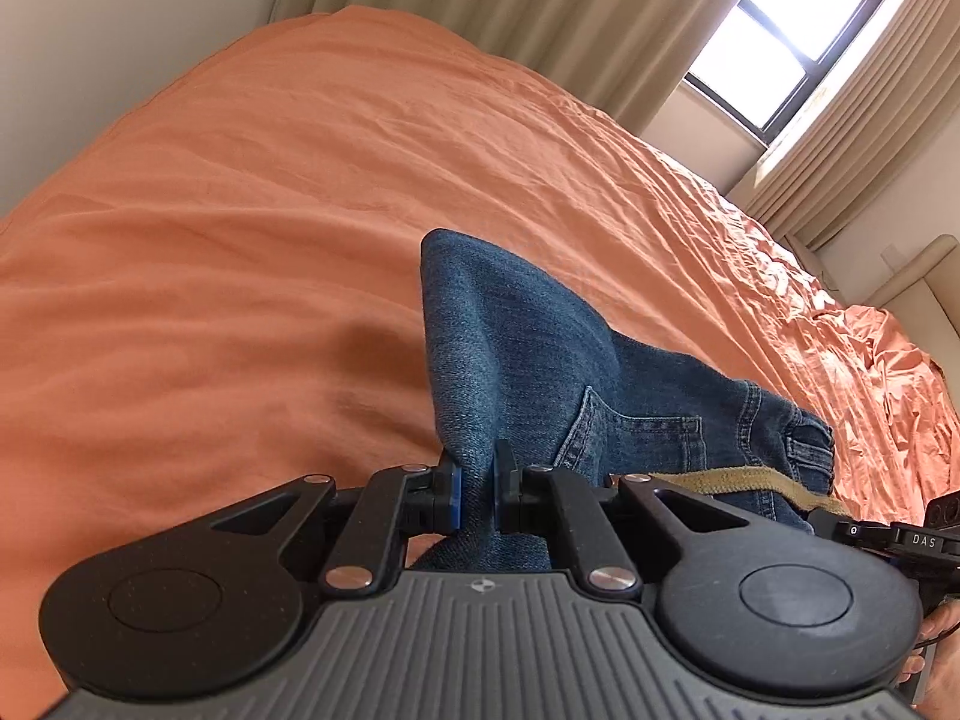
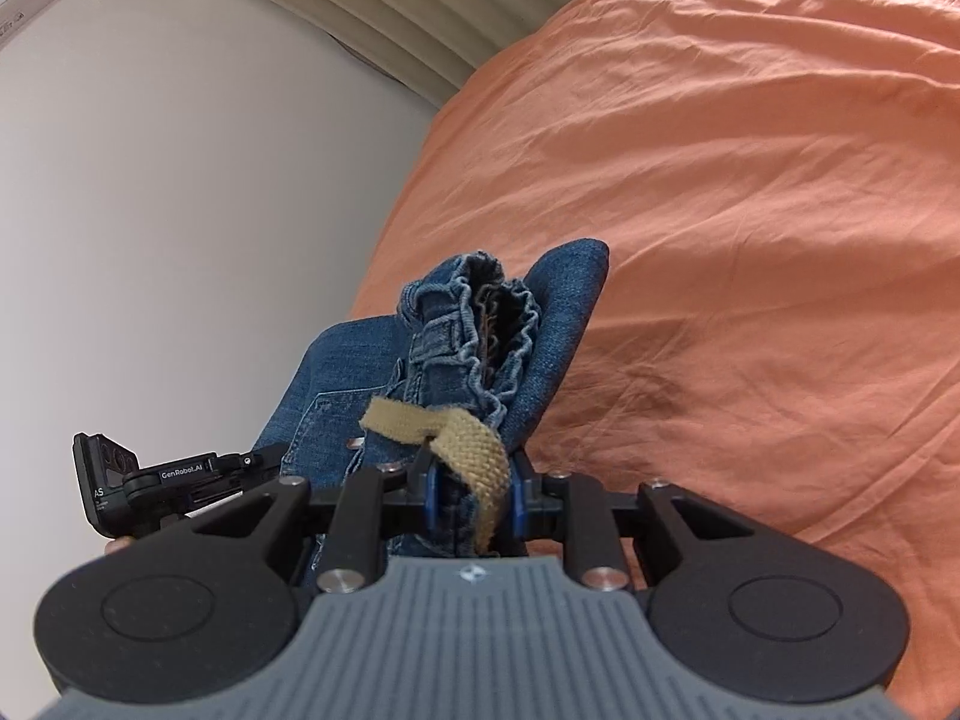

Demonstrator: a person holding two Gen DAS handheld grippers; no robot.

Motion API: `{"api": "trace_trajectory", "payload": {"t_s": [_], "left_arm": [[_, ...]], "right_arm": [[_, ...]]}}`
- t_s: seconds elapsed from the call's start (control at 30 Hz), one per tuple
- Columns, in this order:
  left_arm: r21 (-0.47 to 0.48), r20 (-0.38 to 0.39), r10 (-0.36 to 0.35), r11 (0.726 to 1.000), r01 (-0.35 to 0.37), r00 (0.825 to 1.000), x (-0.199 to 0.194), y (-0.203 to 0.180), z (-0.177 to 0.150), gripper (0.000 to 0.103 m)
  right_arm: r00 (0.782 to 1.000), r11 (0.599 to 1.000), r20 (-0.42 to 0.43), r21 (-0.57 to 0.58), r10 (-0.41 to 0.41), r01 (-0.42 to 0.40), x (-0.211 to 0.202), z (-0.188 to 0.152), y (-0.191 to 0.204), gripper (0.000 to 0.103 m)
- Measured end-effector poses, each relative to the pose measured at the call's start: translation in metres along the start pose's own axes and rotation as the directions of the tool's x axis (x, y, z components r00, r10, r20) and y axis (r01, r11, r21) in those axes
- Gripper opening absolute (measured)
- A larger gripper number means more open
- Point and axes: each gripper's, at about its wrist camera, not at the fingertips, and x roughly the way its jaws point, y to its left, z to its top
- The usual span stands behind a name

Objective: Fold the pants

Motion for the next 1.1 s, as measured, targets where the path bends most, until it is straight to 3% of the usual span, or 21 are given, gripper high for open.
{"api": "trace_trajectory", "payload": {"t_s": [0.13, 0.2, 0.3, 0.47, 0.6, 0.83, 0.9, 1.0, 1.1], "left_arm": [[-0.017, -0.054, 0.001, 1.000, -0.002, 0.999, 0.033, 0.031, -0.014, 0.009], [0.001, -0.067, 0.039, 0.999, -0.039, 0.997, 0.048, 0.042, -0.023, 0.011], [-0.031, -0.078, 0.017, 0.999, -0.019, 0.997, 0.064, 0.060, -0.030, 0.015], [-0.021, -0.116, 0.026, 0.999, -0.029, 0.993, 0.073, 0.061, -0.030, 0.021], [0.031, -0.122, 0.081, 0.996, -0.078, 0.989, 0.060, 0.056, -0.029, 0.028], [0.100, -0.121, 0.217, 0.974, -0.206, 0.969, 0.016, 0.054, -0.045, 0.029], [0.114, -0.099, 0.245, 0.966, -0.234, 0.964, 0.001, 0.048, -0.050, 0.028], [0.112, -0.044, 0.167, 0.981, -0.161, 0.985, -0.023, 0.042, -0.062, 0.028], [0.169, -0.041, 0.167, 0.973, -0.158, 0.985, -0.028, 0.032, -0.082, 0.028]], "right_arm": [[0.996, 0.997, -0.066, 0.034, -0.066, 0.068, 0.033, -0.009, -0.024, 0.017], [0.988, 0.991, -0.092, 0.053, -0.120, 0.126, 0.045, -0.013, -0.037, 0.018], [0.988, 0.985, -0.095, 0.111, -0.119, 0.129, 0.053, -0.018, -0.054, 0.017], [0.979, 0.978, -0.098, 0.096, -0.177, 0.186, 0.065, -0.015, -0.043, 0.020], [0.959, 0.962, -0.078, -0.028, -0.273, 0.272, 0.057, -0.016, -0.015, 0.034], [0.895, 0.863, 0.056, -0.242, -0.443, 0.443, 0.016, -0.029, 0.013, 0.034], [0.891, 0.838, 0.109, -0.306, -0.440, 0.451, 0.007, -0.038, 0.023, 0.034], [0.903, 0.797, 0.174, -0.425, -0.394, 0.429, -0.003, -0.057, 0.047, 0.034], [0.905, 0.741, 0.186, -0.523, -0.383, 0.421, 0.009, -0.078, 0.070, 0.033]]}}
